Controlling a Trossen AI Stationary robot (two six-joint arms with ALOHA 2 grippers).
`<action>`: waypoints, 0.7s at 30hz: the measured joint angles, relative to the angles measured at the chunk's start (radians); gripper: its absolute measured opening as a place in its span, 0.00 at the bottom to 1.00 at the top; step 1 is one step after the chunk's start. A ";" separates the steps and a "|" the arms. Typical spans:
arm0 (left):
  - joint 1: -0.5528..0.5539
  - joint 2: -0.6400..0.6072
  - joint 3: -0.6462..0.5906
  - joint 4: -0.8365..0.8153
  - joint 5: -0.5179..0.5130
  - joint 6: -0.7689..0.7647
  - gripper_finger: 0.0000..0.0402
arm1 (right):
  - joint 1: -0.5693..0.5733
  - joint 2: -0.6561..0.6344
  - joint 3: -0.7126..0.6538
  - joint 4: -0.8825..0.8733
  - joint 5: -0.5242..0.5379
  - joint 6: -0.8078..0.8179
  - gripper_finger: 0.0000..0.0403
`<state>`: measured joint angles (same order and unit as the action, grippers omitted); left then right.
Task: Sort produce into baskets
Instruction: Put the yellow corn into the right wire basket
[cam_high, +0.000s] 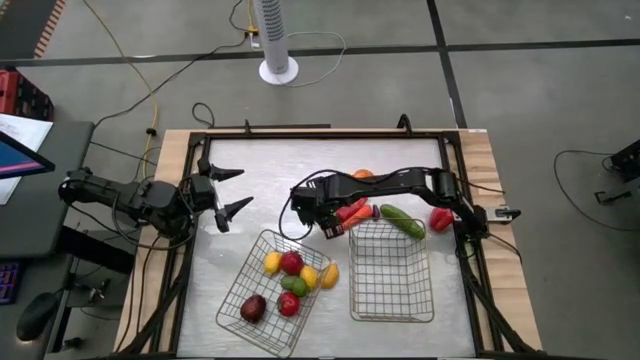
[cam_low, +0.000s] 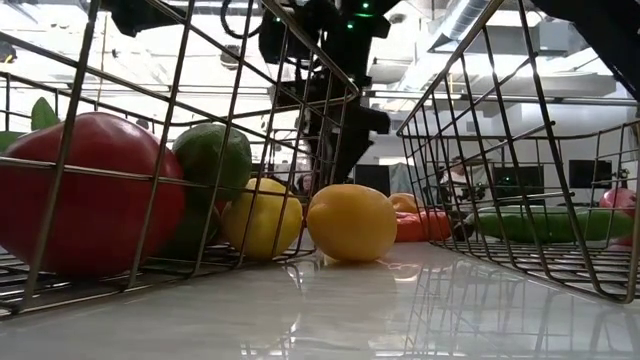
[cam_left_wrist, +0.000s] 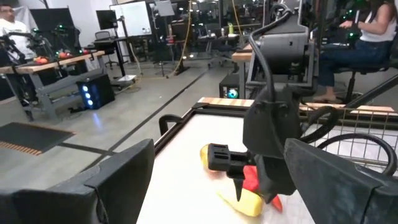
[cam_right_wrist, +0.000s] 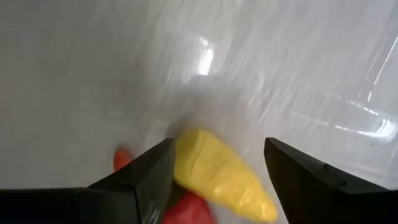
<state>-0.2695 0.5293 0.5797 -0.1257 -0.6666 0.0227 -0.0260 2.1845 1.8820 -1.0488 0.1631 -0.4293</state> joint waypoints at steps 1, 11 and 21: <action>0.000 0.000 0.000 0.000 0.000 -0.001 0.86 | 0.000 0.000 -0.003 -0.012 0.000 -0.010 0.68; 0.000 0.000 0.000 0.000 0.000 -0.002 0.86 | -0.003 0.013 -0.006 -0.057 0.049 -0.070 0.68; 0.000 0.000 0.000 -0.022 0.000 0.000 0.86 | -0.016 0.080 -0.007 -0.076 0.068 -0.080 0.68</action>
<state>-0.2695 0.5293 0.5797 -0.1474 -0.6670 0.0231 -0.0425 2.2650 1.8748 -1.1251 0.2306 -0.5095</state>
